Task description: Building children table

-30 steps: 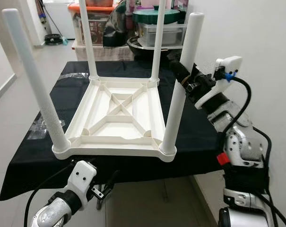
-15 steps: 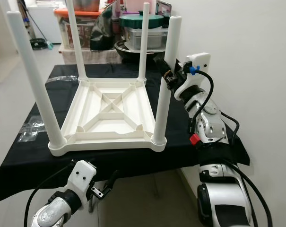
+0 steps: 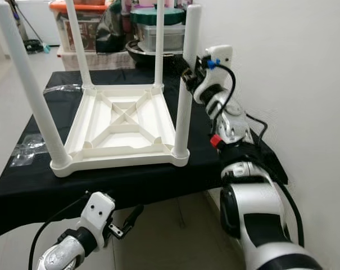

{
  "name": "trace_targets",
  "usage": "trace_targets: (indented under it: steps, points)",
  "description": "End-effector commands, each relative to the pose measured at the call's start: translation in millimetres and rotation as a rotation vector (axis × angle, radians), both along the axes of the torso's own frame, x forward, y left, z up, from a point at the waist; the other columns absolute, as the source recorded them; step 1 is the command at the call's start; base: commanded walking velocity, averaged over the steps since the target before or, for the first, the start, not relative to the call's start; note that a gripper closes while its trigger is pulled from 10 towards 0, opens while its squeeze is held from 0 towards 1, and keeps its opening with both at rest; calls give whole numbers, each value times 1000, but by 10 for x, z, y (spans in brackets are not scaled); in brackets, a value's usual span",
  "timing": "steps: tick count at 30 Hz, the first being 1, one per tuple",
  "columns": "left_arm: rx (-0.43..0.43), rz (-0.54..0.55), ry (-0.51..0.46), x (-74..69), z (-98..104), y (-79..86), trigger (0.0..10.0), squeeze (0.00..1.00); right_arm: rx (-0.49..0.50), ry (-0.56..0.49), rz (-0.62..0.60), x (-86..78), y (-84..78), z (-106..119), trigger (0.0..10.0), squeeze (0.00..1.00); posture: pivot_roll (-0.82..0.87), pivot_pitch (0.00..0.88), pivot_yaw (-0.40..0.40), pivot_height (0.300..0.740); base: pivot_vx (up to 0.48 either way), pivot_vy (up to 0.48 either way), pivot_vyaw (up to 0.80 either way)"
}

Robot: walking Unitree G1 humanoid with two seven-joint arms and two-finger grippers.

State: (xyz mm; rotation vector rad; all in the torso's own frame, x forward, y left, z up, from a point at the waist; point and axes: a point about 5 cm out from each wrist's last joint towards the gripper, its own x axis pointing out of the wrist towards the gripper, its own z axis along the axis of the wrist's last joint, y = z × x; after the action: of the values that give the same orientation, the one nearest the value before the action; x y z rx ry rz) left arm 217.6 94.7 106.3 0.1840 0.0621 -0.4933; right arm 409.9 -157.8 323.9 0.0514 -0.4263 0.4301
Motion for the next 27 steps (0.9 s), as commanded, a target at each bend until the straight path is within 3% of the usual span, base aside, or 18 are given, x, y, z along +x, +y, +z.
trace_targets:
  steps: [1,9,13,21,22,23,24,27]
  points:
    - [8,2,9,-22,-7,8,10000,0,8,-115,-10,-41,33,262,0,0,45,43,-61,740,0,0,0]
    - [5,2,14,-48,-1,-1,10000,0,54,-156,-24,-48,59,444,0,0,46,53,-67,740,0,0,0]
    - [-1,4,18,-60,4,-7,10000,0,-4,-116,-20,-10,108,294,0,0,41,60,-69,740,0,0,0]
    - [-2,2,22,-85,11,-18,10000,0,-24,-84,6,10,167,143,0,0,49,66,-74,740,0,0,0]
    - [-2,1,23,-95,12,-21,10000,0,-36,-80,27,9,210,112,3216,0,50,64,-75,740,0,0,0]
    - [-2,1,23,-95,12,-21,10000,0,-36,-80,27,9,210,112,3216,0,50,64,-75,740,0,0,0]
    - [-2,0,26,-104,10,-22,10000,0,-36,-74,41,11,241,90,10000,0,50,61,-73,740,0,0,0]
    - [-3,-1,29,-111,10,-28,10000,0,-14,-66,70,7,268,70,10000,0,53,57,-77,740,0,0,0]
